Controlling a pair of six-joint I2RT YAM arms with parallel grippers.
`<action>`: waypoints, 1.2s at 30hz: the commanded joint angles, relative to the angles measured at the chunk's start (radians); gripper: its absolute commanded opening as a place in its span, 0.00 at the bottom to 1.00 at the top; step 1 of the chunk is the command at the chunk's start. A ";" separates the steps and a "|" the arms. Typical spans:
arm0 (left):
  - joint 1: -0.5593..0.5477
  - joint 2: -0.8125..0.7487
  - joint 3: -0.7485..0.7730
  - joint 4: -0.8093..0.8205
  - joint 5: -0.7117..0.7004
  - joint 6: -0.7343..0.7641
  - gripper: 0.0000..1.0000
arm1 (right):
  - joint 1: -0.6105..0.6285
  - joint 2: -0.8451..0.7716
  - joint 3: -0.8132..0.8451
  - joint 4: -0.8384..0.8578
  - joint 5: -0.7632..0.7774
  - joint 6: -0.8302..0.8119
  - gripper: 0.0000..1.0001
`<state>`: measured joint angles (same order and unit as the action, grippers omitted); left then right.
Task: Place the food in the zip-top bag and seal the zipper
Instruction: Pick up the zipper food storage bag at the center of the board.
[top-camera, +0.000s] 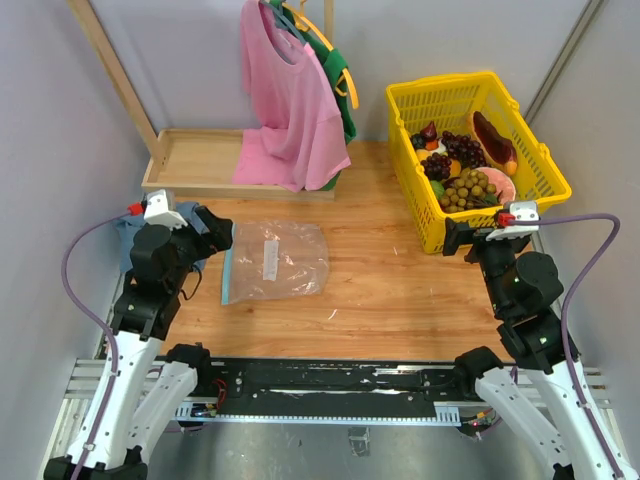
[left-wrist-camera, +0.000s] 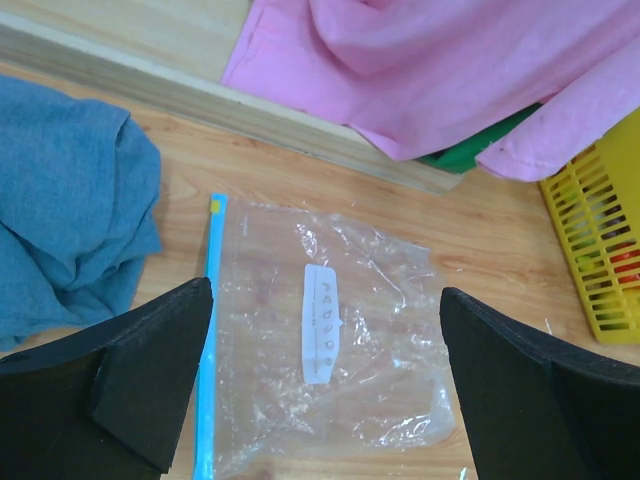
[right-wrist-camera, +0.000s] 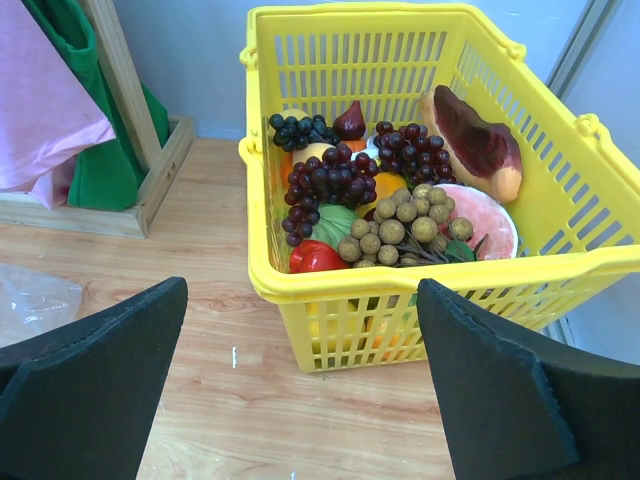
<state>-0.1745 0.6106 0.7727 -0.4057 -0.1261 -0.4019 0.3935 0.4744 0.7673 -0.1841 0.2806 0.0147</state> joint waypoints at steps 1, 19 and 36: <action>-0.008 0.010 -0.012 0.037 -0.006 0.007 0.99 | 0.015 -0.006 0.008 0.026 -0.004 -0.018 0.98; 0.155 0.299 -0.007 0.006 0.177 -0.112 0.99 | 0.016 -0.089 -0.097 0.105 -0.106 -0.008 0.98; 0.312 0.643 -0.092 0.123 0.417 -0.086 0.90 | 0.030 -0.160 -0.139 0.140 -0.182 -0.013 0.98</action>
<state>0.1314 1.2270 0.6987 -0.3370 0.2264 -0.4976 0.4000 0.3260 0.6418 -0.0933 0.1272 0.0006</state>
